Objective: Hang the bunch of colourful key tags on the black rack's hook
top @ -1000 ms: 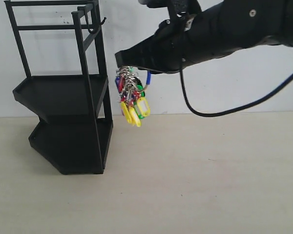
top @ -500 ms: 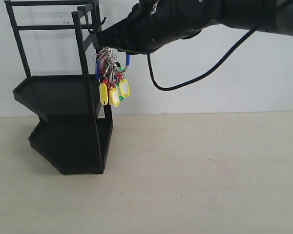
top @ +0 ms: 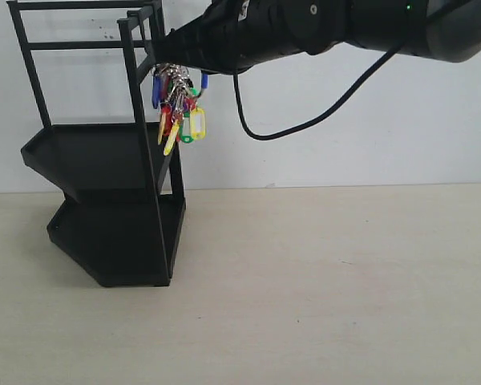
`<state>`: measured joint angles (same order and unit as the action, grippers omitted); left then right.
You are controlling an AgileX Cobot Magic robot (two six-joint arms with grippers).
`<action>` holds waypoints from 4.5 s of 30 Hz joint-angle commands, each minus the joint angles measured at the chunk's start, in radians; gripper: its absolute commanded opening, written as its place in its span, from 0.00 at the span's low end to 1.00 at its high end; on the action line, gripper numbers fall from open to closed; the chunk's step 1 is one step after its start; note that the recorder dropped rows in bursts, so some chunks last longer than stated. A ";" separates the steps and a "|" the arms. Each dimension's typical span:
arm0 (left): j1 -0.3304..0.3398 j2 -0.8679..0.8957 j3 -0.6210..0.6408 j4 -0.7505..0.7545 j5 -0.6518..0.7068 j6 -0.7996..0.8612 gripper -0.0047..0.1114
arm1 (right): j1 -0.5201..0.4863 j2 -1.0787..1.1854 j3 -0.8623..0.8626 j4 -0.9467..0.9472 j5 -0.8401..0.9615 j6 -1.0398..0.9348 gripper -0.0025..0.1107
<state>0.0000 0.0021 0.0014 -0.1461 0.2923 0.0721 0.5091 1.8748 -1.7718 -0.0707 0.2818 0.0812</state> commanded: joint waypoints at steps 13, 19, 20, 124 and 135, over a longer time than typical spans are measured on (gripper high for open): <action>-0.001 -0.002 -0.001 0.005 -0.008 0.003 0.08 | 0.057 0.002 -0.014 -0.016 -0.072 -0.061 0.02; -0.001 -0.002 -0.001 0.005 -0.008 0.003 0.08 | 0.057 0.002 -0.014 -0.016 -0.068 -0.061 0.02; -0.001 -0.002 -0.001 0.005 -0.008 0.003 0.08 | 0.057 0.007 -0.014 -0.016 -0.067 -0.058 0.02; -0.001 -0.002 -0.001 0.005 -0.008 0.003 0.08 | -0.001 -0.362 0.994 0.166 0.119 0.074 0.02; -0.001 -0.002 -0.001 0.005 -0.008 0.003 0.08 | -0.001 -0.424 0.994 0.166 0.003 0.077 0.02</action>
<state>0.0000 0.0021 0.0014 -0.1461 0.2923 0.0721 0.5093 1.5041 -0.7819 0.0959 0.3540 0.1588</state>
